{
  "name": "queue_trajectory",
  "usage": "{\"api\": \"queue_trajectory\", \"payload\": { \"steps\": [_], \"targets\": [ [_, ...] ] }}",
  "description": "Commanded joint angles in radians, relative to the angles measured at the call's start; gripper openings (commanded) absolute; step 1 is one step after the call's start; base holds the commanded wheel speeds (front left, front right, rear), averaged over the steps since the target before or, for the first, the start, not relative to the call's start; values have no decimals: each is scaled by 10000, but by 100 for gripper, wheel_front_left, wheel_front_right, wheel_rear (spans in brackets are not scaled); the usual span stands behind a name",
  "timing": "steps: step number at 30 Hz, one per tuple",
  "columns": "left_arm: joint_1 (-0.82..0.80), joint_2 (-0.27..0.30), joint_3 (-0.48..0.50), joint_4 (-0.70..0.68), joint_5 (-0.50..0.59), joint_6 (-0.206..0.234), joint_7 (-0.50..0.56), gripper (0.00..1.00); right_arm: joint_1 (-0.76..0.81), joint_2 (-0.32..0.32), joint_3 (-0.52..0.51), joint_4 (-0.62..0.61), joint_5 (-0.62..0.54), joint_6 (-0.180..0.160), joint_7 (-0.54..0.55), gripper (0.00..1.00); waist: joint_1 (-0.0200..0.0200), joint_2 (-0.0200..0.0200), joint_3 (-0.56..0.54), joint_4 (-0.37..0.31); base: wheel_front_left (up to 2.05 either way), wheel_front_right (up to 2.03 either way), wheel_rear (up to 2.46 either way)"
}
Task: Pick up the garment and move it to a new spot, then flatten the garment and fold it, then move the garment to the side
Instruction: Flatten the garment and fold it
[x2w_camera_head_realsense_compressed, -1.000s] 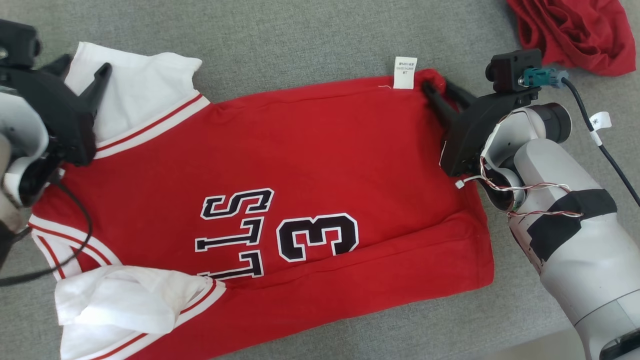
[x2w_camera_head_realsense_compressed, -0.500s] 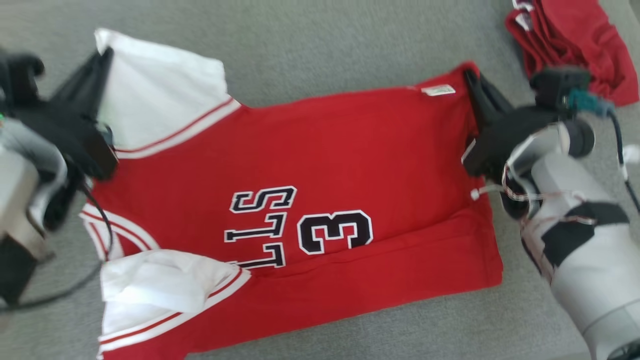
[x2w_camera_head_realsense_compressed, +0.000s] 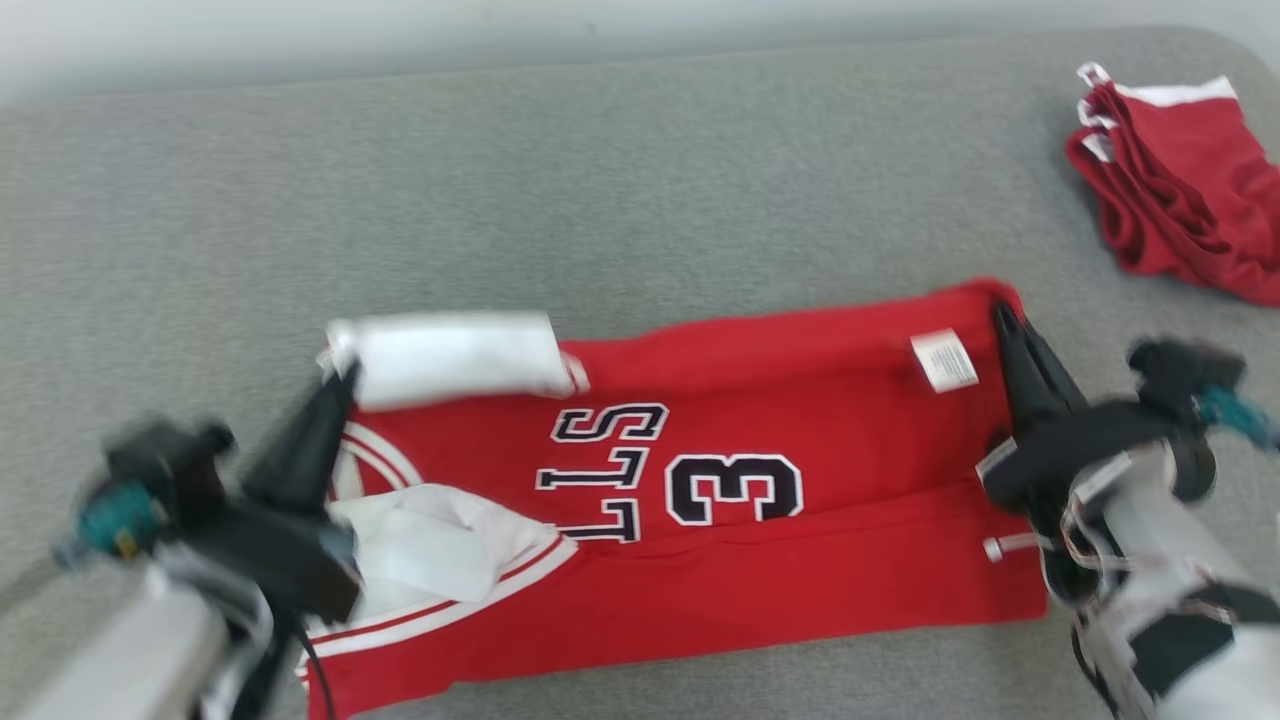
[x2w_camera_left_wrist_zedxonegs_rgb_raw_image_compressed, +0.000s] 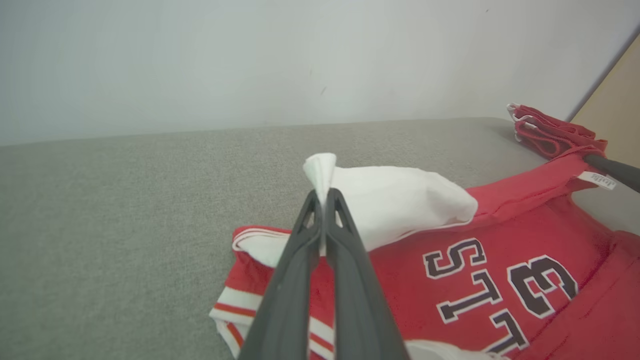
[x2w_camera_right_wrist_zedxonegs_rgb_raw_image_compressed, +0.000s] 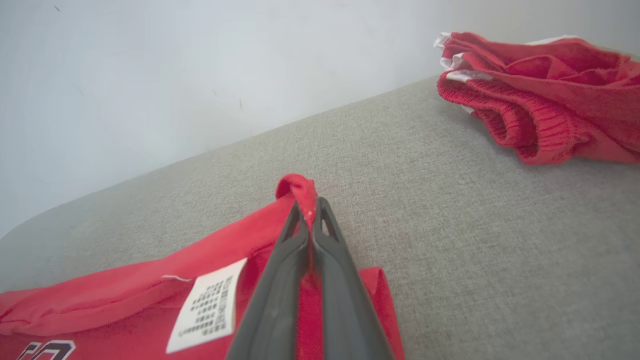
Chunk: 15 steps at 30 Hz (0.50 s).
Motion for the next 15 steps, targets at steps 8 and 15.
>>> {"api": "queue_trajectory", "payload": {
  "steps": [8, 15],
  "targets": [
    [2153, -965, 943, -419, 798, 12, -28, 0, 2681, -29, -1104, -1556, -130, -24, -86, 0, 2, 1, -518, 543, 0, 0, 0],
    [3009, -1798, 1871, -97, 1334, -202, -27, 100, 4026, 164, -1815, -2515, -872, -24, 369, 100, 2, 1, -813, 445, 0, 0, 0]
  ]
}}
